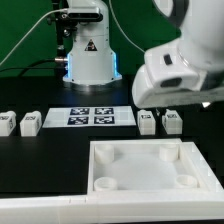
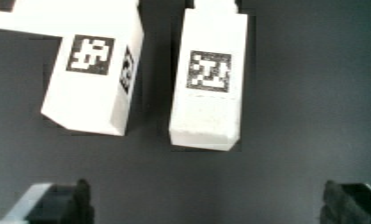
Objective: Assemble one leg
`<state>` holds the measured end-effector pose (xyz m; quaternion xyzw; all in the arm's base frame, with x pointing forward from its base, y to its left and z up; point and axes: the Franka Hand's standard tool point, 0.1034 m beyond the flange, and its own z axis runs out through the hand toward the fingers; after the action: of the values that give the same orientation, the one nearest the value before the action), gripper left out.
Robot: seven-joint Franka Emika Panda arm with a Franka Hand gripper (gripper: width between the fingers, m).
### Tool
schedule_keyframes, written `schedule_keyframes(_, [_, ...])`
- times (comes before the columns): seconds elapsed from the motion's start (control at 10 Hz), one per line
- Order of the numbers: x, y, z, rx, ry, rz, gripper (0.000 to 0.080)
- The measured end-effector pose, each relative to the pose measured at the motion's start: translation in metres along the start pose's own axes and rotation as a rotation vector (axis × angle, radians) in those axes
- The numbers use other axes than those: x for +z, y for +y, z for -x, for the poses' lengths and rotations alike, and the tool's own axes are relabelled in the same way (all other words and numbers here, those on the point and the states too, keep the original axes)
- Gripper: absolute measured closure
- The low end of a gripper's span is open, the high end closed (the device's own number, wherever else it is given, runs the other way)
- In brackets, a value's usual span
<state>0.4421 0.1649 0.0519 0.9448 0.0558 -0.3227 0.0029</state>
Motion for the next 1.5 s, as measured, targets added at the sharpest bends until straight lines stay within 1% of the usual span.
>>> schedule_keyframes(0.1, [0.008, 0.001, 0.004, -0.003, -0.17, 0.009, 0.015])
schedule_keyframes(0.2, [0.03, -0.005, 0.009, 0.041, -0.312, -0.004, 0.015])
schedule_keyframes(0.3, [0.036, -0.007, 0.017, 0.054, -0.444, 0.011, 0.015])
schedule_keyframes(0.4, [0.035, -0.01, 0.006, 0.048, -0.431, 0.003, 0.015])
schedule_keyframes(0.5, [0.034, -0.01, 0.007, 0.049, -0.422, 0.003, 0.015])
schedule_keyframes(0.7, [0.036, -0.01, 0.007, 0.048, -0.425, 0.004, 0.015])
schedule_keyframes(0.9, [0.045, -0.024, 0.01, 0.034, -0.396, 0.015, 0.015])
schedule_keyframes(1.0, [0.05, -0.025, 0.014, 0.032, -0.399, 0.02, 0.015])
schedule_keyframes(1.3, [0.055, -0.026, 0.021, 0.028, -0.421, 0.03, 0.015])
schedule_keyframes(1.5, [0.053, -0.023, 0.02, 0.026, -0.42, 0.025, 0.015])
